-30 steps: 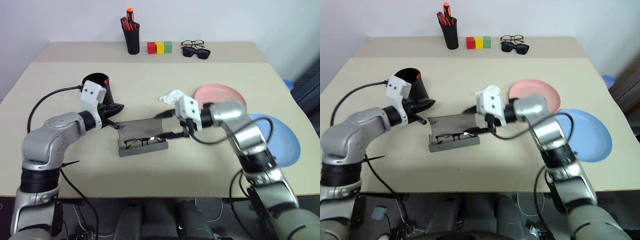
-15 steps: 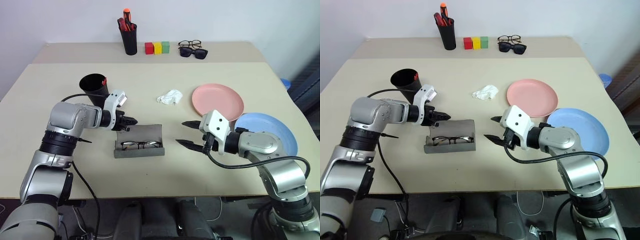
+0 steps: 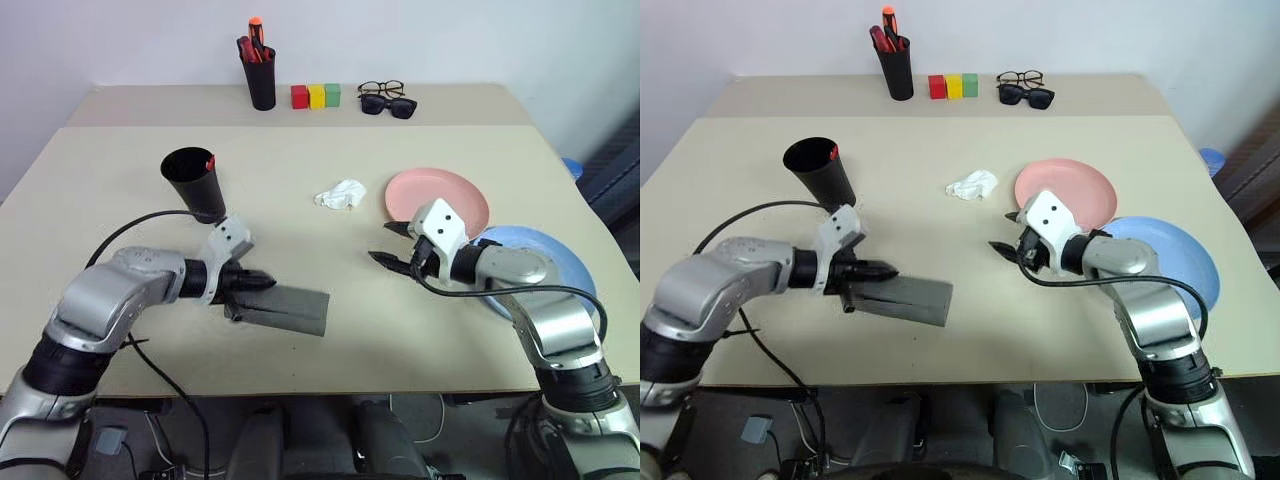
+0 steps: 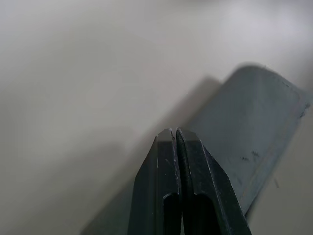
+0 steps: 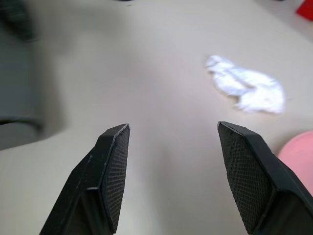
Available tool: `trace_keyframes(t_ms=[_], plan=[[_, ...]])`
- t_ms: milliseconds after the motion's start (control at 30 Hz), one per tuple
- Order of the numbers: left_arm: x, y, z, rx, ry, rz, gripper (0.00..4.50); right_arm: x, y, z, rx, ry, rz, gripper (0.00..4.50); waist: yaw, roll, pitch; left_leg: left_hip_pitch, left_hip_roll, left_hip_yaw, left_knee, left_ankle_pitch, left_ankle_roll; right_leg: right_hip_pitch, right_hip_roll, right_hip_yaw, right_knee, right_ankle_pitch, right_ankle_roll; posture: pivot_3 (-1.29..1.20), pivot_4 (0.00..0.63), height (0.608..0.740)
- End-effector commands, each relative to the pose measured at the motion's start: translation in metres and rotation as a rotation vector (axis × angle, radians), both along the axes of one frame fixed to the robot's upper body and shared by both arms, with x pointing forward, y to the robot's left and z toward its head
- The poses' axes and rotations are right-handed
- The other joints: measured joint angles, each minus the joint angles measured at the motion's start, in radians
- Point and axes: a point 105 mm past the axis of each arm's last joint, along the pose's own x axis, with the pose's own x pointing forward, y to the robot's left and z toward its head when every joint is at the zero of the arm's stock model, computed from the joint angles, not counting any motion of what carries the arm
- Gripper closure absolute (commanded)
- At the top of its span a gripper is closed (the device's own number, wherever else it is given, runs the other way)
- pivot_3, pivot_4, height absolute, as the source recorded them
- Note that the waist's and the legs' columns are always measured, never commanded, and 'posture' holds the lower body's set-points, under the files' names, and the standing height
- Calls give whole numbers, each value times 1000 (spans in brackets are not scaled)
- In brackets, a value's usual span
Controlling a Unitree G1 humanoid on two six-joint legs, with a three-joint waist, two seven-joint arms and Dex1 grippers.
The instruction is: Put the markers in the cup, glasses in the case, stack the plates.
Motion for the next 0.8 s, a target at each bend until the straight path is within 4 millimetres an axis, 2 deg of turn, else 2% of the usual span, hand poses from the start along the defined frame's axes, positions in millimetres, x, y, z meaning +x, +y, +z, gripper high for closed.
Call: trace_keyframes(t_ms=[33, 100, 300, 467, 633, 800], plan=[[-11, 2, 10, 15, -108, -44, 4442, 23, 7, 11, 17, -69, -39, 1613, -3, 0, 0, 0, 0, 0, 0, 0, 0, 0, 0, 0, 0, 0, 0, 0, 150, 740], [-11, -1, 17, -32, -210, -62, 4442, 37, 12, 11, 10, -85, -62, 1613, -4, 0, 0, 0, 0, 1, 0, 0, 0, 0, 0, 0, 0, 0, 0, 0, 150, 740], [11, 23, 41, -161, -421, 125, 4442, 77, 35, -2, -35, -110, -95, 1613, -1, 0, 0, 0, 0, 1, 0, 0, 0, 0, 0, 0, 0, 0, 0, 0, 150, 740], [11, 47, 42, -171, -476, 226, 4442, 109, 54, -2, -4, -123, -151, 1613, -14, 0, 0, 0, 0, 1, -1, 0, 0, -1, 0, 0, 0, 0, 0, 0, 150, 740], [2, 64, 41, -171, -493, 292, 4442, 136, 51, -8, -21, -86, -293, 1613, -27, 0, 0, 0, 0, 1, -1, 0, 0, -2, 0, 0, 0, 0, 0, 0, 150, 740], [-4, 70, 43, -175, -502, 319, 4442, 141, 48, -24, 23, 59, -356, 1613, -28, 0, 0, 0, 0, 1, -2, 0, 0, -1, -1, 0, 0, 0, 0, 0, 150, 740]])
